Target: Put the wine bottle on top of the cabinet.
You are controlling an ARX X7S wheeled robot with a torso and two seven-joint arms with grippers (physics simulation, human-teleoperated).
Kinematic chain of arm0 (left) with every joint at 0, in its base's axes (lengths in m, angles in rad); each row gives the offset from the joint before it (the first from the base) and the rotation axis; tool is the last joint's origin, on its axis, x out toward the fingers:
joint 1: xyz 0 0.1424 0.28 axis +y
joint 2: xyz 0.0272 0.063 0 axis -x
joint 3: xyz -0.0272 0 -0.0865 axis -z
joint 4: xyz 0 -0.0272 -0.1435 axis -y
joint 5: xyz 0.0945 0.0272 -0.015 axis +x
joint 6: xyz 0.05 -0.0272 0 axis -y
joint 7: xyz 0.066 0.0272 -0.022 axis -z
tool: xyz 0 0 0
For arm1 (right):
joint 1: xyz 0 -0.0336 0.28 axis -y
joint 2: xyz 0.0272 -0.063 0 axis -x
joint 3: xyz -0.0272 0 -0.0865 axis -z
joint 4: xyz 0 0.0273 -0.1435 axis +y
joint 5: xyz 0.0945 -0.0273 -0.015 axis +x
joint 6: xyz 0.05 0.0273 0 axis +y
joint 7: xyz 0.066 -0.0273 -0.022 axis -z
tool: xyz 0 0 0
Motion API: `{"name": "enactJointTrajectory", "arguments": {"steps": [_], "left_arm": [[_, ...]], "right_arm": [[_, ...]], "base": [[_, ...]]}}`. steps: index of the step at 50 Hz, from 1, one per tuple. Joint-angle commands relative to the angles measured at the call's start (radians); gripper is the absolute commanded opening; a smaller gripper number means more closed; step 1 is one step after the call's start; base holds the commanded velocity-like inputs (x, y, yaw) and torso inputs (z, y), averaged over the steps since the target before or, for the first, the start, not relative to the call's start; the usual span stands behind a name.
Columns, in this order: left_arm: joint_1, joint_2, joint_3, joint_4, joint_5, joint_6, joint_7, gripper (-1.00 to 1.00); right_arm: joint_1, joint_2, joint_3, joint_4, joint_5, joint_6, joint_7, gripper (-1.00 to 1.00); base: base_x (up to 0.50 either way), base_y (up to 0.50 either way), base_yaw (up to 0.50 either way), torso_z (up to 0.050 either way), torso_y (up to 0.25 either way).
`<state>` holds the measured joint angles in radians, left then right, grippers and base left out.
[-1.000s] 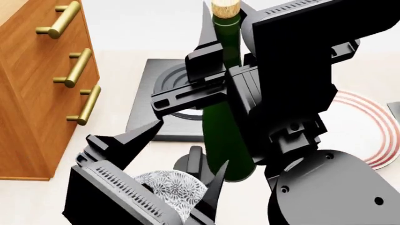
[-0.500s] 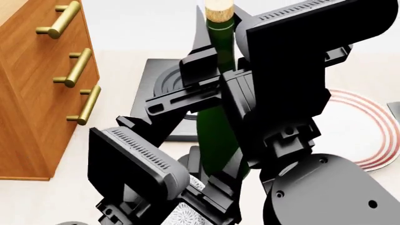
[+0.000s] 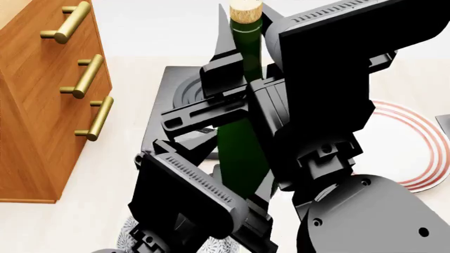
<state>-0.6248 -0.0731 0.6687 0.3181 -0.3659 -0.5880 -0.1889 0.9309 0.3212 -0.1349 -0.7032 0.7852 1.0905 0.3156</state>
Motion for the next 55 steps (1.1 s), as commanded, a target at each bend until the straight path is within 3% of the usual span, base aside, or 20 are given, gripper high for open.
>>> {"name": "enactJointTrajectory", "arguments": {"steps": [1,22,23,44,55], "left_arm": [[-0.005,-0.016,0.025,-0.016,0.018,0.013,-0.037,-1.00],[-0.019,-0.028,0.026,-0.013,-0.014,0.015,-0.056,-1.00],[-0.023,-0.029,0.024,-0.008,-0.017,0.010,-0.059,-1.00],[-0.043,-0.043,-0.001,0.008,-0.039,0.029,-0.086,-1.00],[-0.067,-0.060,-0.013,-0.065,-0.038,0.043,-0.077,-1.00]], "right_arm": [[0.005,0.007,-0.008,0.006,-0.025,-0.012,-0.005,-1.00],[-0.012,0.016,-0.021,0.020,-0.039,-0.029,0.018,-1.00],[-0.017,0.019,-0.024,0.016,-0.035,-0.032,0.010,1.00],[-0.063,0.027,0.003,-0.022,0.000,-0.042,0.029,1.00],[-0.099,0.039,0.168,-0.198,0.217,0.054,0.131,1.00]], "base": [[0.00,0.00,0.00,0.000,0.000],[0.00,0.00,0.00,0.000,0.001],[0.00,0.00,0.00,0.000,0.000],[0.00,0.00,0.00,0.000,0.000],[0.00,0.00,0.00,0.000,0.001]]}}
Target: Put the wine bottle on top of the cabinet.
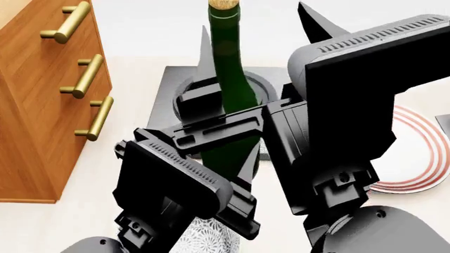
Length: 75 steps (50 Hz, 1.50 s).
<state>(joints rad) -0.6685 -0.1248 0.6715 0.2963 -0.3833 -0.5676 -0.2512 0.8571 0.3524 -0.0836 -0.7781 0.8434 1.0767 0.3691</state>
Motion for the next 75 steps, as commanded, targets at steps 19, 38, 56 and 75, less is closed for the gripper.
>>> {"name": "enactJointTrajectory", "arguments": {"steps": [19,38,56,75], "left_arm": [[-0.137,-0.049,-0.104,-0.110,-0.061,-0.029,-0.019,-1.00],[-0.381,-0.166,-0.195,0.047,-0.114,-0.276,-0.051,-1.00],[-0.782,-0.209,-0.266,0.001,-0.153,-0.491,-0.025,-1.00],[-1.185,-0.266,-0.130,-0.465,-0.003,-0.471,0.106,-1.00]], "right_arm": [[-0.344,0.080,0.246,-0.268,0.277,-0.146,0.151,1.00],[-0.755,0.076,0.182,-0.210,-0.100,-0.493,-0.050,1.00],[-0.792,0.082,0.195,-0.187,-0.089,-0.534,-0.056,1.00],[-0.798,0.105,0.229,-0.203,-0.030,-0.542,-0.029,1.00]], "base": [[0.00,0.00,0.00,0.000,0.001],[0.00,0.00,0.00,0.001,0.001],[0.00,0.00,0.00,0.001,0.001],[0.00,0.00,0.00,0.000,0.001]]}}
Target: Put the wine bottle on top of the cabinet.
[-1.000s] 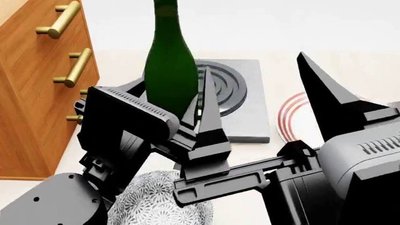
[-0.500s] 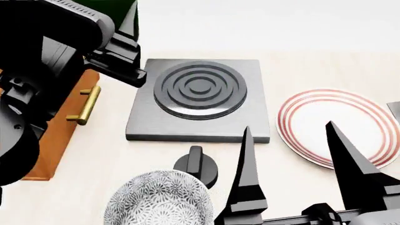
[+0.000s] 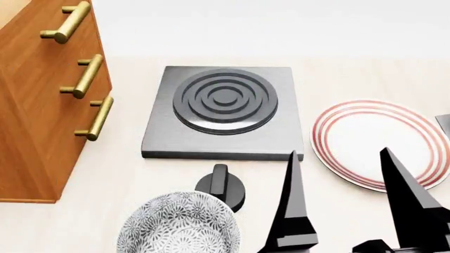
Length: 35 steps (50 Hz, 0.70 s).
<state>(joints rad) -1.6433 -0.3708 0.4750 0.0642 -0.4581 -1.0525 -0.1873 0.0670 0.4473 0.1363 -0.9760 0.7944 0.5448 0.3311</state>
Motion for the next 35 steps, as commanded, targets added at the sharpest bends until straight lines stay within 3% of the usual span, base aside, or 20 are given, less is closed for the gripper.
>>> {"name": "enactJointTrajectory", "arguments": {"steps": [1,3,8,14,17,19,35], "left_arm": [[-0.221,-0.016,0.078,-0.263,0.087,0.019,0.037,-1.00],[-0.251,-0.003,0.128,-0.342,0.116,0.056,0.069,-1.00],[-0.293,0.056,0.123,-0.540,0.148,0.144,0.051,-1.00],[-0.309,0.071,0.197,-0.661,0.194,0.176,0.088,-1.00],[-0.318,0.079,0.177,-0.732,0.190,0.198,0.083,-1.00],[-0.302,0.087,0.106,-0.746,0.150,0.187,0.047,-1.00],[-0.226,0.074,0.032,-0.742,0.095,0.165,0.015,-1.00]], "right_arm": [[-0.009,0.011,0.009,-0.004,0.018,-0.012,0.009,1.00],[-0.011,0.013,0.012,-0.003,0.021,-0.015,0.010,1.00],[-0.019,0.030,0.042,-0.014,0.050,-0.018,0.023,1.00],[-0.032,0.045,0.071,-0.016,0.073,-0.031,0.028,1.00],[-0.039,0.050,0.079,-0.019,0.078,-0.035,0.032,1.00],[-0.039,0.050,0.079,-0.013,0.075,-0.040,0.030,1.00],[-0.039,0.059,0.068,-0.008,0.085,-0.050,0.038,1.00]], "base": [[0.00,0.00,0.00,0.000,0.000],[0.00,0.00,0.00,0.000,0.000],[0.00,0.00,0.00,0.000,0.000],[0.00,0.00,0.00,0.000,0.002],[0.00,0.00,0.00,0.000,0.000],[0.00,0.00,0.00,0.000,0.000],[0.00,0.00,0.00,0.001,0.001]]}}
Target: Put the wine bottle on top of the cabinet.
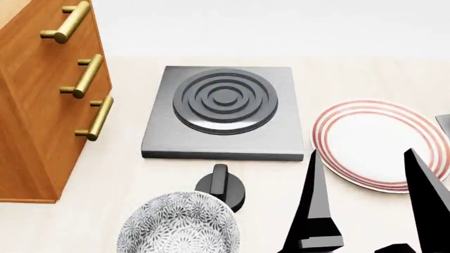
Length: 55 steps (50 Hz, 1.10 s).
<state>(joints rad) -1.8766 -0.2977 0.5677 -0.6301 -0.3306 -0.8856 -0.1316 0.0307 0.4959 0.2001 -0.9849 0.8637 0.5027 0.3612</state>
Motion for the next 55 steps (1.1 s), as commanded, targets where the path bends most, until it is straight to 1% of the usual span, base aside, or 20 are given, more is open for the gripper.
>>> {"name": "enactJointTrajectory", "arguments": {"steps": [1,3,4,8,16,35,43,55], "left_arm": [[0.012,0.000,-0.070,-0.051,-0.042,-0.018,-0.042,-1.00],[0.025,-0.008,-0.084,-0.042,-0.050,-0.034,-0.055,-1.00],[0.053,-0.020,-0.099,-0.011,-0.060,-0.058,-0.074,-1.00],[0.079,-0.033,-0.117,0.017,-0.070,-0.073,-0.094,-1.00],[0.041,-0.038,-0.128,-0.029,-0.061,-0.080,-0.110,-1.00],[0.055,-0.047,-0.115,-0.094,-0.053,-0.034,-0.078,-1.00],[0.033,-0.035,-0.108,-0.144,-0.059,-0.053,-0.052,-1.00],[0.025,-0.035,-0.105,-0.140,-0.064,-0.082,-0.047,-1.00]], "right_arm": [[-0.005,0.010,0.006,0.002,0.014,-0.011,0.007,1.00],[-0.007,0.012,0.009,0.004,0.017,-0.014,0.008,1.00],[-0.009,0.012,0.010,0.005,0.019,-0.016,0.007,1.00],[-0.012,0.015,0.011,0.006,0.019,-0.019,0.009,1.00],[-0.012,0.018,0.004,0.010,0.018,-0.024,0.012,1.00],[-0.021,0.025,-0.002,0.022,0.014,-0.041,0.013,1.00],[-0.021,0.025,-0.015,0.024,0.005,-0.043,0.015,1.00],[-0.027,0.034,-0.010,0.023,0.013,-0.050,0.022,1.00]], "base": [[0.00,0.00,0.00,0.000,0.010],[0.00,0.00,0.00,0.000,0.000],[0.00,0.00,0.00,0.000,0.000],[0.00,0.00,0.00,0.000,0.000],[0.00,0.00,0.00,0.000,0.001],[0.00,0.00,0.00,0.000,0.001],[0.00,0.00,0.00,0.001,0.001],[0.00,0.00,0.00,0.000,0.001]]}}
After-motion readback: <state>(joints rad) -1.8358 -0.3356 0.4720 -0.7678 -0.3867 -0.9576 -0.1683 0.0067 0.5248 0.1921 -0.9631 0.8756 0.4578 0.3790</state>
